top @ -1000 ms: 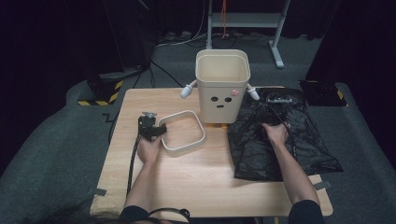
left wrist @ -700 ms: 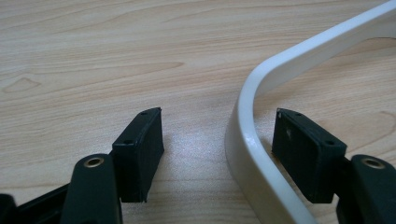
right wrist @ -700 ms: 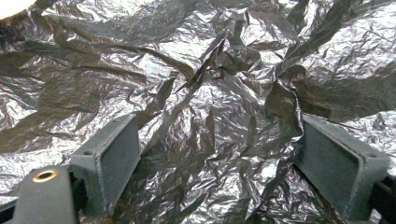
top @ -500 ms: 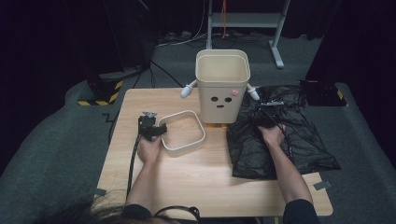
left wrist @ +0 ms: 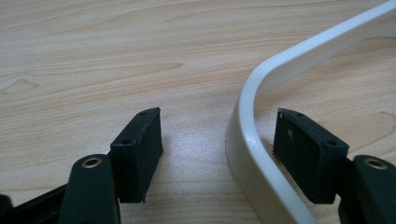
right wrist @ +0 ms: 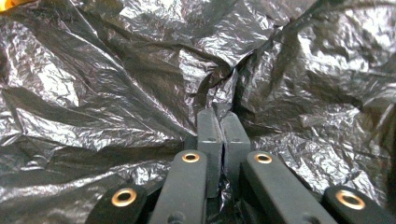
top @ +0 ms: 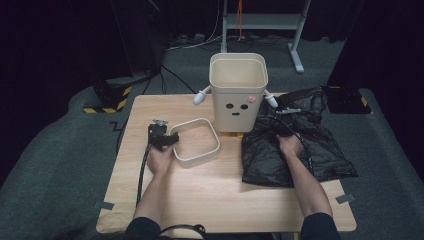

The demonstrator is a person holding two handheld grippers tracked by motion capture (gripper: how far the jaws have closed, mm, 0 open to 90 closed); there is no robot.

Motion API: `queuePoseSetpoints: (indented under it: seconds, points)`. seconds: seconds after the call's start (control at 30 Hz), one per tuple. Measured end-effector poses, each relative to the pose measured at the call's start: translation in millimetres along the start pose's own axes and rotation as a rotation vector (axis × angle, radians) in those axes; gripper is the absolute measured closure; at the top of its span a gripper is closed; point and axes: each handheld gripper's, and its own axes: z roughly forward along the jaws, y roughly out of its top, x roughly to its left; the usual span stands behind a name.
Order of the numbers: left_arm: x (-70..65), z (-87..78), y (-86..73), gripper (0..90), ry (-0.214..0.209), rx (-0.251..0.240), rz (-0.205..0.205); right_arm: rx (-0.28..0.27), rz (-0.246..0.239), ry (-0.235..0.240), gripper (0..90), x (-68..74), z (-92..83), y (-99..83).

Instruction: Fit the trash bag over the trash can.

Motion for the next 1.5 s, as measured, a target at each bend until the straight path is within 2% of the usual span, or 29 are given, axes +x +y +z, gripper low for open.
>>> queuePoseSetpoints:
  seconds: [0.07, 0.1, 0.23, 0.33, 0.43, 0.53, 0.67, 0.8, 1.03, 1.1, 1.2, 1.5]
  points:
    - [0.0, 0.0, 0.0, 32.2, 0.0, 0.0, 0.0, -0.013, 0.014, 0.023, 89.5, -2.4, -3.6, 0.0]
    - [0.0, 0.0, 0.0, 32.2, 0.0, 0.0, 0.0, -0.018, 0.004, 0.026, 89.6, -3.3, -6.4, 1.1]
    - [0.0, 0.1, 0.1, 32.2, 0.0, 0.0, 0.0, -0.061, 0.003, 0.05, 89.6, -5.9, -26.6, 9.0]
    - [0.2, 0.5, 0.5, 32.3, 0.0, -0.001, 0.001, -0.069, -0.015, 0.043, 89.6, -8.1, -41.0, 14.1]
    - [0.3, 0.4, 0.4, 32.2, 0.0, 0.0, 0.002, -0.098, -0.001, 0.054, 89.7, -13.1, -55.9, 17.6]
    - [0.2, 0.5, 0.4, 32.1, -0.002, 0.0, 0.001, -0.107, -0.02, 0.048, 89.7, -15.8, -68.5, 20.9]
    - [0.0, 0.6, 0.5, 32.1, -0.001, 0.0, 0.001, -0.122, -0.005, 0.06, 89.8, -20.1, -83.7, 23.9]
    - [-0.1, 0.8, 0.5, 32.0, -0.001, -0.002, -0.001, -0.139, -0.016, 0.057, 89.9, -22.3, -96.9, 26.3]
    - [0.3, 0.6, 0.6, 31.5, -0.004, 0.002, 0.005, -0.135, -0.033, 0.041, 90.0, -24.4, -112.5, 30.8]
    - [0.3, 0.7, 0.6, 31.5, -0.005, 0.001, 0.004, -0.133, -0.052, 0.03, 90.0, -25.4, -117.7, 34.3]
    - [0.3, 0.7, 0.6, 31.2, -0.006, 0.001, 0.005, -0.15, -0.048, 0.037, 90.0, -27.9, -126.5, 37.4]
    - [0.1, 0.8, 0.6, 30.9, -0.007, 0.0, 0.004, -0.149, -0.057, 0.008, 90.0, -36.3, -149.6, 44.3]
